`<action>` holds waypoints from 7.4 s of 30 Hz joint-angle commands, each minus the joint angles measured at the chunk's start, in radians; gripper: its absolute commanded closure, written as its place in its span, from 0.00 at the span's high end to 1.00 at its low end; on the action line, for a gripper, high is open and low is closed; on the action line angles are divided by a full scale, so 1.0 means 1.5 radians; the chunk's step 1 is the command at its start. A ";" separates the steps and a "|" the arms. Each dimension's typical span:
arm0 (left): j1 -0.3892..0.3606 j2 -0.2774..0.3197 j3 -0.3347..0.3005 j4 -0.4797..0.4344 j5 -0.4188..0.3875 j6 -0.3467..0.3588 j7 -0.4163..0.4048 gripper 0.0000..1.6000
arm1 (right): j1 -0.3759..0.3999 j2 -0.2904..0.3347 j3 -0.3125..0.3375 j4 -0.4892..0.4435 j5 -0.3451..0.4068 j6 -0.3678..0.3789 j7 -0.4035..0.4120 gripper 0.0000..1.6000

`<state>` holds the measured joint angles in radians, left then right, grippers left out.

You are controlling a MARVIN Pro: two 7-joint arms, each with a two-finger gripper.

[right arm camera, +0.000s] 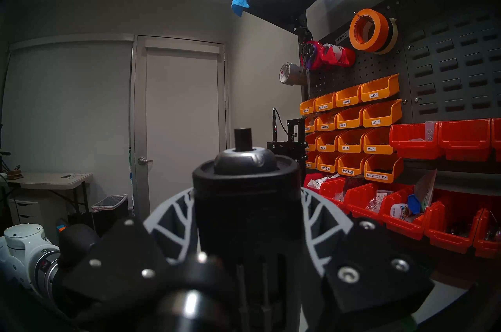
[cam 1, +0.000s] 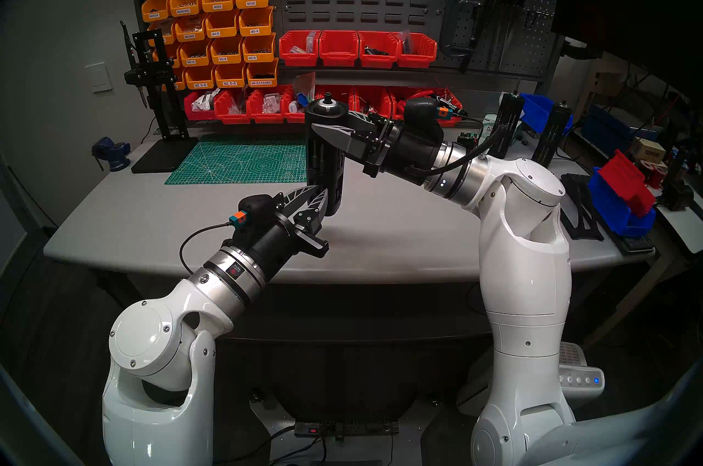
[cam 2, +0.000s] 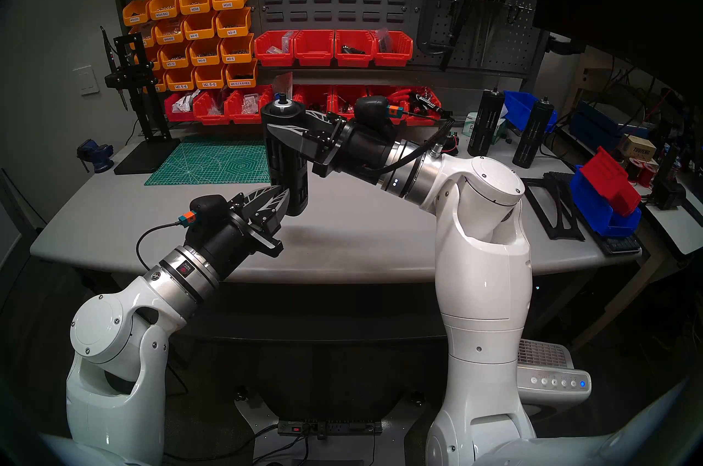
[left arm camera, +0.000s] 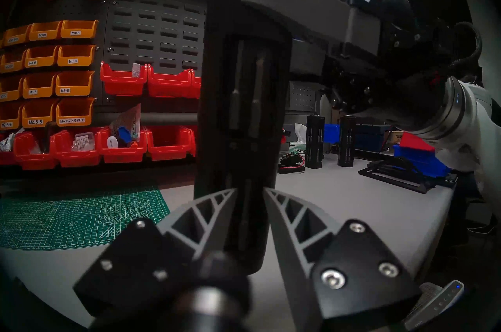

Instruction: Pick a screwdriver bit and insert it into the screwdriver

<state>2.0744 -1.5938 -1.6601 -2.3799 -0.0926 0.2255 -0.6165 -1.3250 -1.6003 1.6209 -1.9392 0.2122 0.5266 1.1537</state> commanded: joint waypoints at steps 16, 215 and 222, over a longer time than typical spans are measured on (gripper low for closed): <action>0.010 -0.009 0.013 -0.034 0.045 -0.046 0.025 0.45 | 0.023 -0.020 0.002 -0.033 0.008 -0.011 0.002 0.00; -0.321 0.003 0.096 -0.036 0.002 0.185 0.161 0.00 | -0.009 -0.041 0.057 0.047 -0.134 -0.059 0.070 0.00; -0.314 0.019 0.068 -0.042 -0.024 0.238 0.127 0.00 | 0.004 -0.040 0.058 0.066 -0.136 -0.068 0.067 0.00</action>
<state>1.6388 -1.5852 -1.5293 -2.4089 -0.0917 0.5557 -0.3804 -1.3737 -1.6573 1.7079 -1.8459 0.0059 0.4394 1.2628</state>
